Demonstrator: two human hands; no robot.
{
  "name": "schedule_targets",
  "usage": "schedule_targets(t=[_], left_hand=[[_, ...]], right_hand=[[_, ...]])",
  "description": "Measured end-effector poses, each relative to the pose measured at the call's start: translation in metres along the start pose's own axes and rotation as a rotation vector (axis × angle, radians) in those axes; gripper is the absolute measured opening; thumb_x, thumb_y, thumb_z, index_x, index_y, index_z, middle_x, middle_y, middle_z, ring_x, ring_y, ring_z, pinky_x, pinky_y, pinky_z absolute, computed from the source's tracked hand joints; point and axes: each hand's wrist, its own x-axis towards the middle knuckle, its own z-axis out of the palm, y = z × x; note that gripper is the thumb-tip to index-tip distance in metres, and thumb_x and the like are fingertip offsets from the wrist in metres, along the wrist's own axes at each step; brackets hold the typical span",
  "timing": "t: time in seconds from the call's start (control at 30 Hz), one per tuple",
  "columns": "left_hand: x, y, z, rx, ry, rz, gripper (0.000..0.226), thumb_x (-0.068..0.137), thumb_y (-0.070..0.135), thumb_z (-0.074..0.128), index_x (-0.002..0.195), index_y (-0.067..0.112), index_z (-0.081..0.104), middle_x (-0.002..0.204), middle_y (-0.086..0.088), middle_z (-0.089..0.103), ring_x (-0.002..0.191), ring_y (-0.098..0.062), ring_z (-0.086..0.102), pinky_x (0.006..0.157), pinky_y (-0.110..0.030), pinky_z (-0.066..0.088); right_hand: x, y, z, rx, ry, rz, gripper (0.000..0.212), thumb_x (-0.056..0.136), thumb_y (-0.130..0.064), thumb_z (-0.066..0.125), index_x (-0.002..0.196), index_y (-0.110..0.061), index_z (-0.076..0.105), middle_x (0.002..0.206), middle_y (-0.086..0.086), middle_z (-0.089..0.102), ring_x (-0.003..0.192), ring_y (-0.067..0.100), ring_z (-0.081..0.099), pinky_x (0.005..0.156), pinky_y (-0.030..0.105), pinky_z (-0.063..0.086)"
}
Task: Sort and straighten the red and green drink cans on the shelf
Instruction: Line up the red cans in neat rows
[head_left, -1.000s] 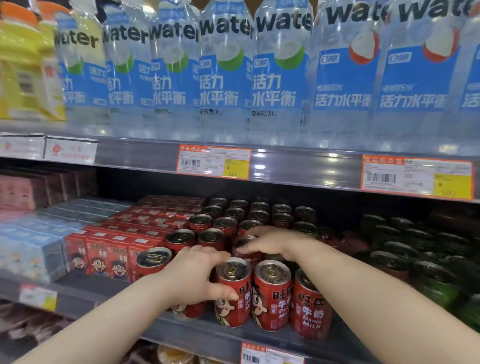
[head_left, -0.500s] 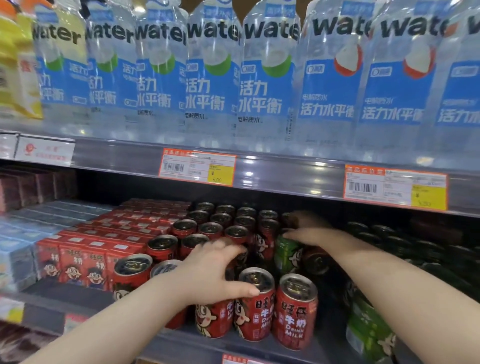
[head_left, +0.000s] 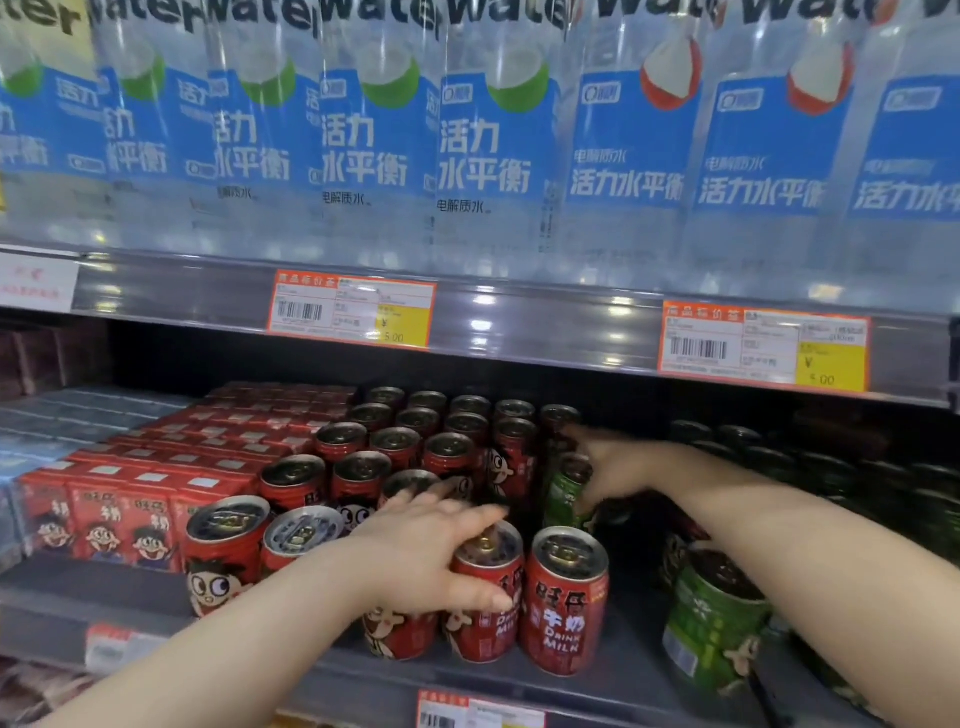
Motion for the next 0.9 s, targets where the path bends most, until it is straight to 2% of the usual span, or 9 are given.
schedule_targets(t=[0.13, 0.23, 0.33, 0.4, 0.47, 0.53, 0.63, 0.7, 0.9], left_hand=[[0.001, 0.000, 0.002, 0.013, -0.002, -0.005, 0.086, 0.075, 0.075, 0.043, 0.145, 0.042, 0.004, 0.156, 0.007, 0.017, 0.145, -0.020, 0.003, 0.117, -0.042, 0.003], [0.002, -0.002, 0.002, -0.006, -0.019, 0.011, 0.109, 0.049, 0.094, 0.025, 0.144, 0.045, 0.005, 0.156, 0.008, 0.018, 0.145, -0.020, 0.006, 0.118, -0.043, 0.005], [0.003, 0.002, -0.002, -0.076, 0.015, 0.005, 0.123, 0.032, 0.096, 0.015, 0.144, 0.044, 0.014, 0.154, 0.008, 0.020, 0.144, -0.018, 0.011, 0.118, -0.043, 0.006], [0.005, 0.011, -0.007, -0.111, 0.071, 0.019, 0.116, 0.041, 0.094, 0.020, 0.143, 0.041, 0.020, 0.153, 0.009, 0.022, 0.142, -0.014, 0.016, 0.118, -0.042, 0.007], [0.009, 0.023, -0.011, -0.159, 0.116, 0.049, 0.089, 0.065, 0.082, 0.037, 0.143, 0.040, 0.023, 0.153, 0.010, 0.024, 0.141, -0.010, 0.019, 0.118, -0.041, 0.010], [0.014, 0.029, -0.011, -0.195, 0.146, 0.076, 0.071, 0.080, 0.068, 0.043, 0.143, 0.040, 0.024, 0.152, 0.012, 0.024, 0.140, -0.010, 0.020, 0.118, -0.041, 0.013], [0.023, 0.025, -0.005, -0.188, 0.160, 0.063, 0.077, 0.076, 0.076, 0.037, 0.143, 0.040, 0.023, 0.153, 0.010, 0.025, 0.141, -0.010, 0.021, 0.117, -0.042, 0.017], [0.027, 0.020, -0.001, -0.233, 0.159, 0.025, 0.085, 0.070, 0.081, 0.033, 0.143, 0.039, 0.023, 0.153, 0.009, 0.025, 0.141, -0.012, 0.022, 0.117, -0.043, 0.019], [0.026, 0.022, 0.002, -0.250, 0.176, 0.001, 0.075, 0.080, 0.070, 0.043, 0.144, 0.036, 0.024, 0.153, 0.008, 0.026, 0.141, -0.011, 0.023, 0.117, -0.040, 0.018]], right_hand=[[-0.038, 0.007, -0.007, -0.182, -0.080, -0.056, 0.083, 0.073, -0.021, 0.077, 0.143, -0.017, 0.034, 0.145, 0.004, 0.038, 0.129, 0.019, 0.040, 0.103, 0.022, 0.037], [-0.057, 0.013, -0.006, -0.229, -0.109, -0.058, 0.079, 0.069, -0.028, 0.079, 0.137, -0.021, 0.039, 0.140, 0.001, 0.041, 0.125, 0.018, 0.042, 0.100, 0.025, 0.040], [-0.069, 0.018, -0.009, -0.181, -0.180, -0.069, 0.076, 0.069, -0.032, 0.080, 0.134, -0.025, 0.042, 0.132, -0.005, 0.048, 0.114, 0.012, 0.047, 0.089, 0.020, 0.041], [-0.073, 0.020, -0.016, -0.121, -0.229, -0.083, 0.069, 0.075, -0.034, 0.076, 0.135, -0.027, 0.044, 0.128, -0.008, 0.049, 0.108, 0.006, 0.045, 0.085, 0.016, 0.037], [-0.071, 0.021, -0.022, -0.010, -0.214, -0.093, 0.060, 0.082, -0.036, 0.068, 0.136, -0.025, 0.045, 0.131, -0.012, 0.049, 0.110, 0.002, 0.045, 0.089, 0.015, 0.036], [-0.062, 0.024, -0.026, 0.114, -0.068, -0.099, 0.046, 0.088, -0.032, 0.062, 0.130, -0.017, 0.052, 0.133, -0.003, 0.055, 0.109, 0.005, 0.050, 0.090, 0.015, 0.039], [-0.039, 0.029, -0.025, 0.109, 0.165, 0.016, 0.037, 0.090, -0.034, 0.059, 0.120, -0.013, 0.059, 0.123, 0.006, 0.061, 0.109, 0.018, 0.058, 0.094, 0.028, 0.044], [-0.023, 0.029, -0.018, 0.058, 0.188, 0.103, 0.042, 0.089, -0.038, 0.059, 0.122, -0.012, 0.057, 0.124, 0.007, 0.061, 0.111, 0.022, 0.058, 0.091, 0.029, 0.045], [0.023, 0.028, 0.008, 0.097, 0.097, 0.265, 0.076, 0.079, -0.059, 0.061, 0.135, -0.010, 0.045, 0.138, 0.010, 0.048, 0.124, 0.026, 0.048, 0.097, 0.029, 0.040]])
